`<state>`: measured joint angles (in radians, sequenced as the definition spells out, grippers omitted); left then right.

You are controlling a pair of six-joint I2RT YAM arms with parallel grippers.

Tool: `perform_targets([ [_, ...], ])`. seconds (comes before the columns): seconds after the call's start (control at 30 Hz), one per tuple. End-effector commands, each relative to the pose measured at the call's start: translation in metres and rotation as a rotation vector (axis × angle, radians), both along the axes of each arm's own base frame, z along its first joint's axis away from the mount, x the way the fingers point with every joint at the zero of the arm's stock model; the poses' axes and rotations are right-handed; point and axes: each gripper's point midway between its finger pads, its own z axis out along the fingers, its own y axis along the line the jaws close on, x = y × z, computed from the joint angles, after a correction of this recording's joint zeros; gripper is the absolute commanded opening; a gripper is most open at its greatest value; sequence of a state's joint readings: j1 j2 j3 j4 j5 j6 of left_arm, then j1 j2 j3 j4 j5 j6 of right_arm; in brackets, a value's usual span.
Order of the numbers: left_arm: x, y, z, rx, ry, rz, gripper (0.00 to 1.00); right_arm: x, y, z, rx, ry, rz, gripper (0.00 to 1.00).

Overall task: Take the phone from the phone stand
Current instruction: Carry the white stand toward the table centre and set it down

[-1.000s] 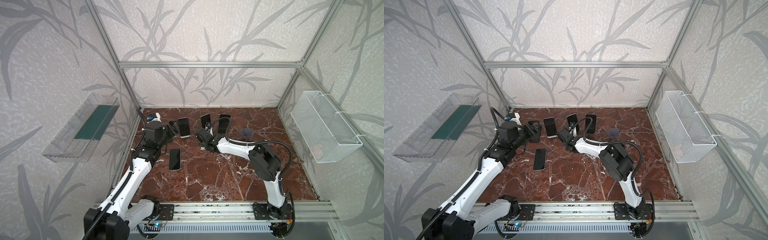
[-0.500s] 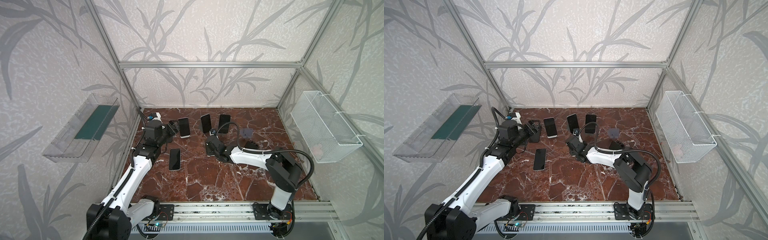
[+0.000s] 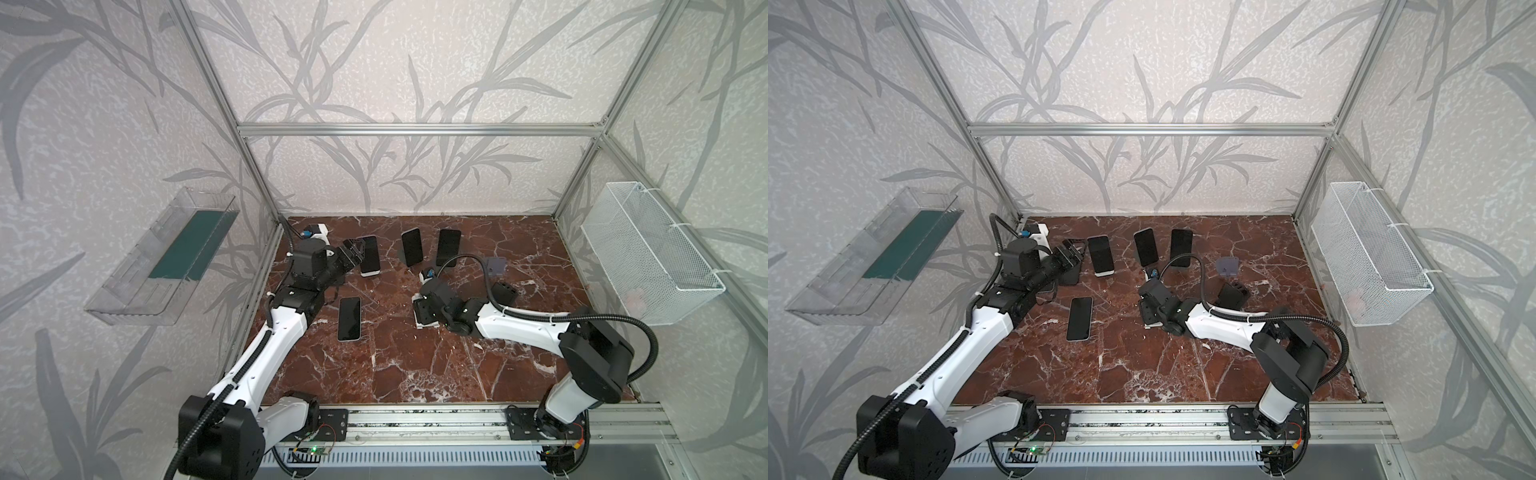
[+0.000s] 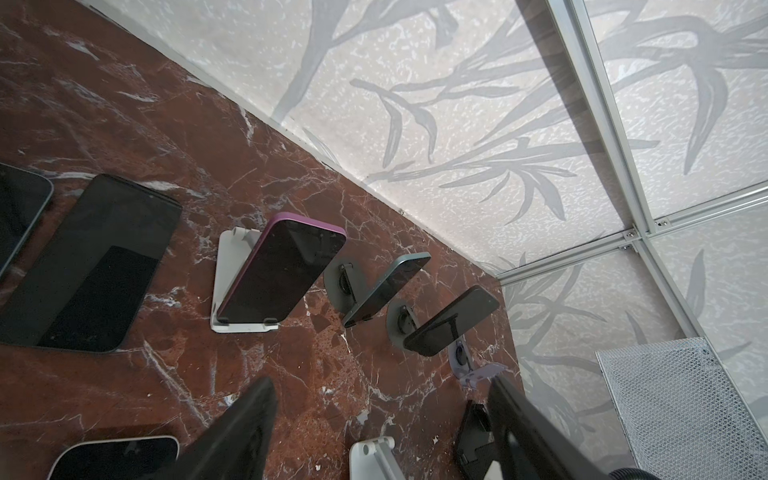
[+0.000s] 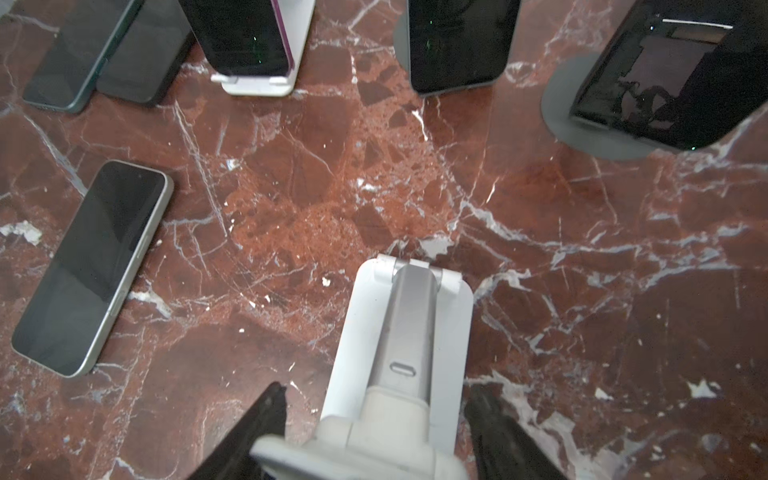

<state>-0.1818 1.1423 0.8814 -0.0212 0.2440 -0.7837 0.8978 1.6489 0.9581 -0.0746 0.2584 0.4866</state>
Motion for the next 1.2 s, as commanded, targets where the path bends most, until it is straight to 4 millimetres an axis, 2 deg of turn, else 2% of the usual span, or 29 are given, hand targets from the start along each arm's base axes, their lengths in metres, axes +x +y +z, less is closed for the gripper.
perform_targets([
  [0.0,0.002,-0.004,0.002,-0.021,-0.020,-0.015,0.81,-0.013,-0.001,-0.012,0.004,0.052,-0.018,0.53],
  [0.13,0.007,-0.009,-0.004,-0.025,-0.005,-0.039,0.81,-0.026,0.002,-0.015,-0.010,0.071,0.004,0.61],
  [0.2,0.007,-0.007,-0.008,-0.008,0.007,-0.028,0.81,-0.029,0.007,-0.008,0.010,0.076,0.027,0.68],
  [0.23,0.007,-0.004,-0.007,0.004,0.002,-0.015,0.81,-0.029,0.009,-0.003,0.016,0.071,0.036,0.74],
  [0.37,0.003,0.008,-0.002,0.033,-0.031,0.043,0.84,-0.024,0.008,0.031,-0.026,0.012,0.078,0.90],
  [0.43,0.001,0.011,0.003,0.052,-0.042,0.053,0.85,-0.023,0.005,0.047,-0.050,-0.014,0.103,0.94],
  [0.6,-0.001,0.023,0.007,0.110,-0.059,0.099,0.87,-0.016,-0.006,0.089,-0.084,-0.129,0.149,0.97],
  [0.73,0.002,0.028,-0.004,0.156,-0.029,0.117,0.89,-0.009,-0.019,0.119,-0.075,-0.238,0.131,0.97],
  [0.8,0.005,0.028,-0.009,0.170,-0.006,0.115,0.91,-0.009,-0.027,0.123,-0.044,-0.295,0.097,0.97],
  [1.03,0.014,0.028,-0.025,0.203,0.021,0.141,0.92,-0.012,-0.069,0.118,0.047,-0.409,-0.064,0.99],
  [1.17,0.027,0.015,-0.041,0.299,0.099,0.107,0.98,-0.014,-0.093,0.114,0.086,-0.464,-0.153,0.99],
])
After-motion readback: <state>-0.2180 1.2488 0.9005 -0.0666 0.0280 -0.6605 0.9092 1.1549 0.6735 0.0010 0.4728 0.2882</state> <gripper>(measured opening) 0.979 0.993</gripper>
